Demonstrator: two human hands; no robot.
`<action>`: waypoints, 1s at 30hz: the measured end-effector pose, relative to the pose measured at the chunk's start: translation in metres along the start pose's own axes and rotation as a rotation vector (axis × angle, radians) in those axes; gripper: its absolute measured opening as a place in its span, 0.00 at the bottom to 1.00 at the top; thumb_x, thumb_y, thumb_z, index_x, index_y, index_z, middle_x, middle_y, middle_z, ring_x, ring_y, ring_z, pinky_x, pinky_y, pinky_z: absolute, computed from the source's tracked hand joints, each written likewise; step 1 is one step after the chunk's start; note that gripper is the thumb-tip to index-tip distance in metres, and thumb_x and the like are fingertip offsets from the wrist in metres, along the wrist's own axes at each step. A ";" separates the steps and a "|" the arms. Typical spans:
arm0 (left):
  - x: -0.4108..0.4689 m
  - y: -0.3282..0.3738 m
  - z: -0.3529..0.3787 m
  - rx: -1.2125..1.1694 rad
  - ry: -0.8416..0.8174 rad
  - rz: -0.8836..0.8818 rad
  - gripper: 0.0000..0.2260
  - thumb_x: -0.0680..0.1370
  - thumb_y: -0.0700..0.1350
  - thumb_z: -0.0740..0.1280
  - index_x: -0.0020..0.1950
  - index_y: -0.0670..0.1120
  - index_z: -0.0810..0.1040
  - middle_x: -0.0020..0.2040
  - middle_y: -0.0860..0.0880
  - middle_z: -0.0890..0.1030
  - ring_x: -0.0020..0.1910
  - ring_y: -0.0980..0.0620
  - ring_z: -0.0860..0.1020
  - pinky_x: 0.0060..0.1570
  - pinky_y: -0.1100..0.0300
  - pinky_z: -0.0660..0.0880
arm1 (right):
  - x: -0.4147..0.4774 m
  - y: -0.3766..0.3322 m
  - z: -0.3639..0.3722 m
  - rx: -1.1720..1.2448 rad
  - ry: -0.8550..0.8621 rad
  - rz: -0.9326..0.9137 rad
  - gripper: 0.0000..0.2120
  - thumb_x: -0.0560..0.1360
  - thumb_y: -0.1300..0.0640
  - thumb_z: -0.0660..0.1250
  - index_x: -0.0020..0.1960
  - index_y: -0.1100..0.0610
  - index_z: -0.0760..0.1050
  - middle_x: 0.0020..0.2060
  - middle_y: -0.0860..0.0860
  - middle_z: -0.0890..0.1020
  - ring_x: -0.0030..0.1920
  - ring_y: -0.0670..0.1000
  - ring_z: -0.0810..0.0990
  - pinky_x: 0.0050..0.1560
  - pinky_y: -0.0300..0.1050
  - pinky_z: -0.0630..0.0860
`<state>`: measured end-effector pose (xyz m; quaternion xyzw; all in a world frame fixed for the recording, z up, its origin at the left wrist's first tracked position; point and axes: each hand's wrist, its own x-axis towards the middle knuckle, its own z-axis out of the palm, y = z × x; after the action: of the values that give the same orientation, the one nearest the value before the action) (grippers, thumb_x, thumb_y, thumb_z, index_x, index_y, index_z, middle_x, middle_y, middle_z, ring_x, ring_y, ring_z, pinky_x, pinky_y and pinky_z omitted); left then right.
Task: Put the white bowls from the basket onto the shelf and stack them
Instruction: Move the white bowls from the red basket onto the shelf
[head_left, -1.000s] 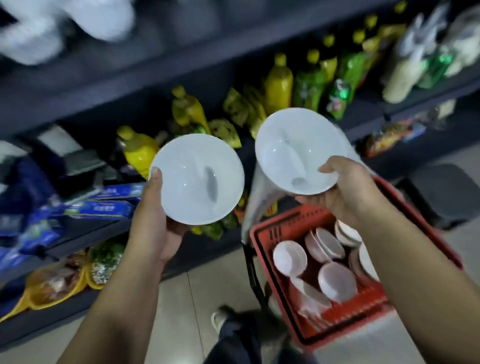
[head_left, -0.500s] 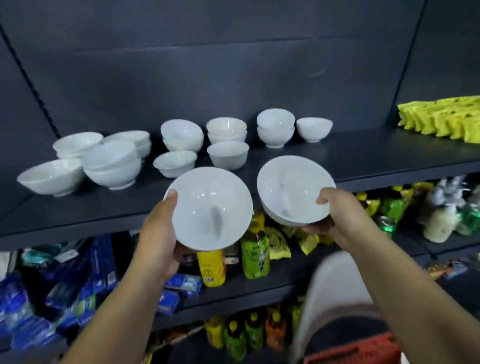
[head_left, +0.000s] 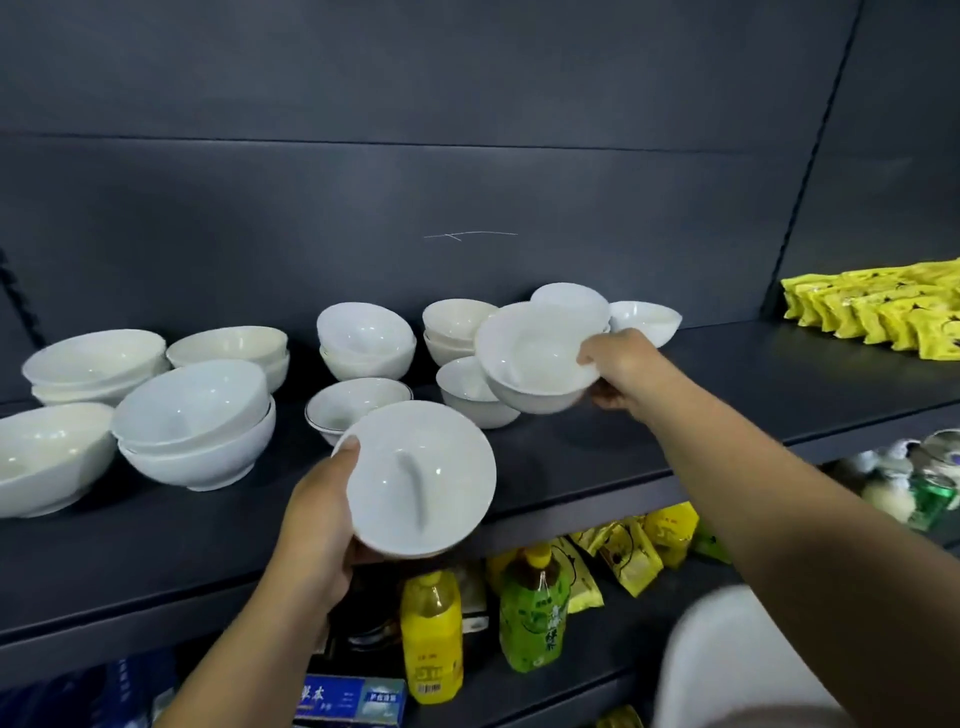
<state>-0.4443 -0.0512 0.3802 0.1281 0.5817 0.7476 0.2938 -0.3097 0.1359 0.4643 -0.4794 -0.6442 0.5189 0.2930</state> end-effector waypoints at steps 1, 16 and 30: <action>0.005 0.001 -0.001 0.001 0.010 -0.006 0.11 0.79 0.53 0.58 0.58 0.49 0.72 0.46 0.48 0.78 0.43 0.47 0.76 0.34 0.53 0.73 | 0.010 -0.008 0.009 -0.031 -0.016 -0.006 0.06 0.75 0.67 0.55 0.41 0.60 0.67 0.34 0.54 0.70 0.32 0.50 0.68 0.29 0.42 0.69; 0.019 0.014 -0.027 -0.055 0.100 -0.022 0.10 0.79 0.51 0.58 0.57 0.50 0.73 0.46 0.51 0.79 0.44 0.49 0.77 0.25 0.56 0.77 | 0.081 -0.005 0.056 -0.205 -0.158 -0.011 0.08 0.74 0.72 0.58 0.37 0.64 0.67 0.30 0.57 0.69 0.28 0.52 0.70 0.16 0.33 0.71; -0.004 0.016 -0.022 -0.053 0.081 -0.018 0.09 0.79 0.52 0.58 0.46 0.51 0.75 0.44 0.50 0.80 0.42 0.49 0.78 0.24 0.57 0.78 | 0.086 -0.002 0.057 -0.565 -0.234 0.067 0.10 0.76 0.66 0.57 0.35 0.60 0.66 0.26 0.52 0.66 0.26 0.46 0.63 0.24 0.35 0.63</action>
<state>-0.4573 -0.0731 0.3898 0.0849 0.5743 0.7645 0.2801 -0.3924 0.1929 0.4395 -0.4998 -0.7763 0.3803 0.0545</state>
